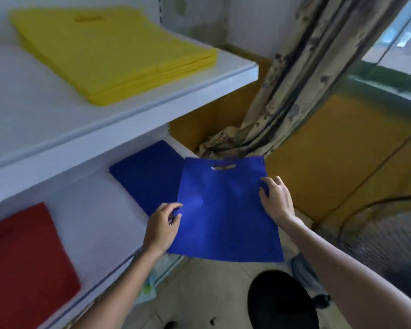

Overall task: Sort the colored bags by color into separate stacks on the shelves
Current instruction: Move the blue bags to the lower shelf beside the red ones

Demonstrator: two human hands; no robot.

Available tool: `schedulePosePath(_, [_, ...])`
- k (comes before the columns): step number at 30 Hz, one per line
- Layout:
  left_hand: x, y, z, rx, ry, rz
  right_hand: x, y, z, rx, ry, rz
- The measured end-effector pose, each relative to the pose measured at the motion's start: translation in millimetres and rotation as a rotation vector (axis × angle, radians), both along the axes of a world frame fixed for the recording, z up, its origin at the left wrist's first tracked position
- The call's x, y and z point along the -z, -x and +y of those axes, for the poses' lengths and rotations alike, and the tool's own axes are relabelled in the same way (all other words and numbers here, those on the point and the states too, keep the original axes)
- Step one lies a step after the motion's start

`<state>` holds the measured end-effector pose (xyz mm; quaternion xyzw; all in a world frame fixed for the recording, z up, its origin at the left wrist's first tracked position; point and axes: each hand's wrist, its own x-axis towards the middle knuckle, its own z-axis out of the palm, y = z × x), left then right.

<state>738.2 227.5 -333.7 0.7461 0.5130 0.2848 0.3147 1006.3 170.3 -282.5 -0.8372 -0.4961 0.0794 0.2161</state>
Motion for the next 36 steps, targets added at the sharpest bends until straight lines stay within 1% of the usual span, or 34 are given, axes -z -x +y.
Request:
schedulePosePath(3, [7,9,20,-0.122,0.014,0.007,15,6,47,-0.102,0.034,0.021])
schedulePosePath(6, [23,23,35,-0.260,0.026,0.036,32,18,103,-0.250,0.052,0.051])
schedulePosePath(9, [40,32,44,-0.414,0.043,0.066,52,30,162,-0.442,0.074,0.050])
schedulePosePath(12, [57,30,53,-0.561,0.059,0.073,73,41,219,-0.655,0.061,0.001])
schedulePosePath(16, [83,17,67,-0.631,0.079,0.139,106,48,274,-0.782,-0.025,-0.053])
schedulePosePath(18, [95,10,76,-0.635,0.122,0.191,126,49,292,-0.818,-0.026,-0.079])
schedulePosePath(20, [108,6,87,-0.617,0.168,0.285,147,49,305,-0.824,0.038,-0.166])
schedulePosePath(22, [117,1,96,-0.611,0.222,0.395,165,48,311,-0.791,0.216,-0.260])
schedulePosePath(24, [120,-3,103,-0.625,0.285,0.471,173,47,312,-0.759,0.368,-0.298])
schedulePosePath(25, [119,-4,105,-0.638,0.319,0.475,175,47,312,-0.749,0.389,-0.298])
schedulePosePath(27, [117,-5,107,-0.668,0.363,0.443,171,48,311,-0.732,0.359,-0.276])
schedulePosePath(29, [111,-6,102,-0.699,0.367,0.388,162,50,307,-0.742,0.266,-0.240])
schedulePosePath(32, [97,-2,84,-0.764,0.339,0.280,142,63,291,-0.852,0.106,-0.157])
schedulePosePath(36, [65,24,39,-0.862,0.250,0.227,105,111,258,-1.000,0.047,-0.025])
